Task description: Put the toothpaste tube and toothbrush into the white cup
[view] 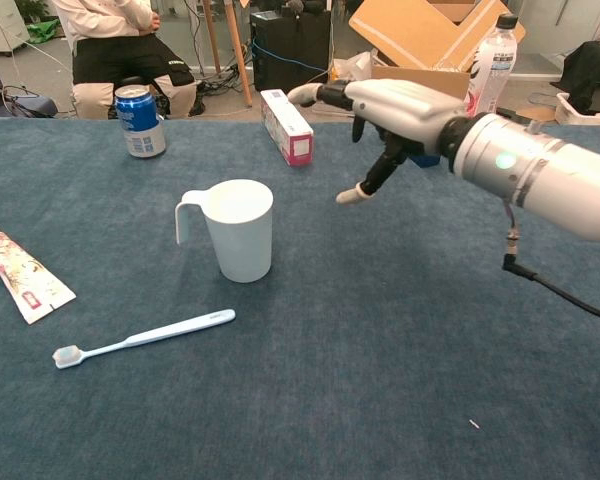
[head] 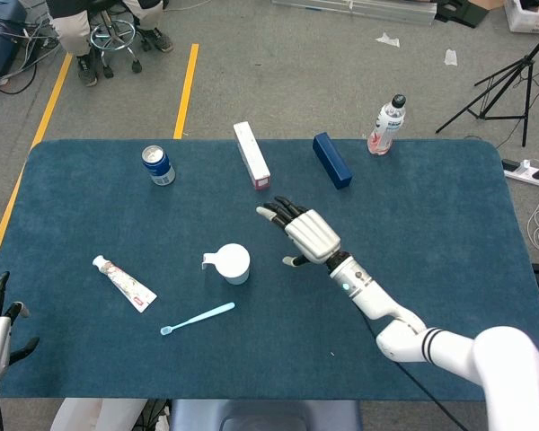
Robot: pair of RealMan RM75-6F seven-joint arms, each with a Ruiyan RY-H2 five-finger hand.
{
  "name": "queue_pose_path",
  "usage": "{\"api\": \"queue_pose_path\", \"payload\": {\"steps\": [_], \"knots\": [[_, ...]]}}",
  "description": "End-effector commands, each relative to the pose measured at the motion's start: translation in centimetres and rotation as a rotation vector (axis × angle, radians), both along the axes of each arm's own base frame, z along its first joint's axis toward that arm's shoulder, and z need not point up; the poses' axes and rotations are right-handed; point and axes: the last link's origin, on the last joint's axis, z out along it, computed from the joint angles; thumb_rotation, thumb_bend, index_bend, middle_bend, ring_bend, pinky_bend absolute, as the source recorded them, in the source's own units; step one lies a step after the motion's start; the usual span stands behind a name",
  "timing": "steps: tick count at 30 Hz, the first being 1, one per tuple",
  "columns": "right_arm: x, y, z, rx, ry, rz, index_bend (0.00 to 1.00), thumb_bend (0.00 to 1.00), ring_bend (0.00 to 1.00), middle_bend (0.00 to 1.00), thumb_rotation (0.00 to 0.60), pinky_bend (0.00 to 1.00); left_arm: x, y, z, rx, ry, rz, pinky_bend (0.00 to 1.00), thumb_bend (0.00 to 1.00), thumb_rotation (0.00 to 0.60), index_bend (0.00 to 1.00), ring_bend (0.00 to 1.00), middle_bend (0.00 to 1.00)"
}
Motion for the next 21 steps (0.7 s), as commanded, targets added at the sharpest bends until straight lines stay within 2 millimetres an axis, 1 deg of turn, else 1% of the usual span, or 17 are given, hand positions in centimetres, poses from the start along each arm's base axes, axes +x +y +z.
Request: {"api": "queue_pose_path", "payload": {"steps": [1,4,10,17,21], "knots": [[-2.9,2.0,5.9,-0.162,0.135,-0.084,0.02,0.0,0.04,0.12,0.6,0.37,0.0,0.2,-0.4,-0.02,-0.023,-0.001,0.0,0.02,0.6,0.47,0.0,0.06],[-4.7,3.7,8.0,-0.239,0.208,-0.137,0.02,0.0,0.04,0.12,0.6,0.36,0.2,0.5,-0.8,-0.048,-0.052,-0.008,0.0,0.02,0.6,0.47,0.0,0.06],[-8.1,7.5,11.3,-0.342,0.318,-0.242,0.02,0.0,0.04,0.12,0.6,0.35,0.2,1.3,-1.7,-0.082,-0.056,-0.019,0.0,0.02,0.6,0.47,0.0,0.06],[-11.0,12.1,14.0,-0.428,0.38,-0.341,0.02,0.0,0.03,0.11,0.6,0.35,0.2,1.7,-2.9,-0.128,-0.048,-0.027,0.0,0.02,0.6,0.47,0.0,0.06],[-12.9,14.6,15.2,-0.475,0.396,-0.405,0.02,0.0,0.03,0.11,0.6,0.35,0.5,1.7,-3.0,-0.121,-0.045,-0.045,0.0,0.02,0.6,0.47,0.0,0.06]]}}
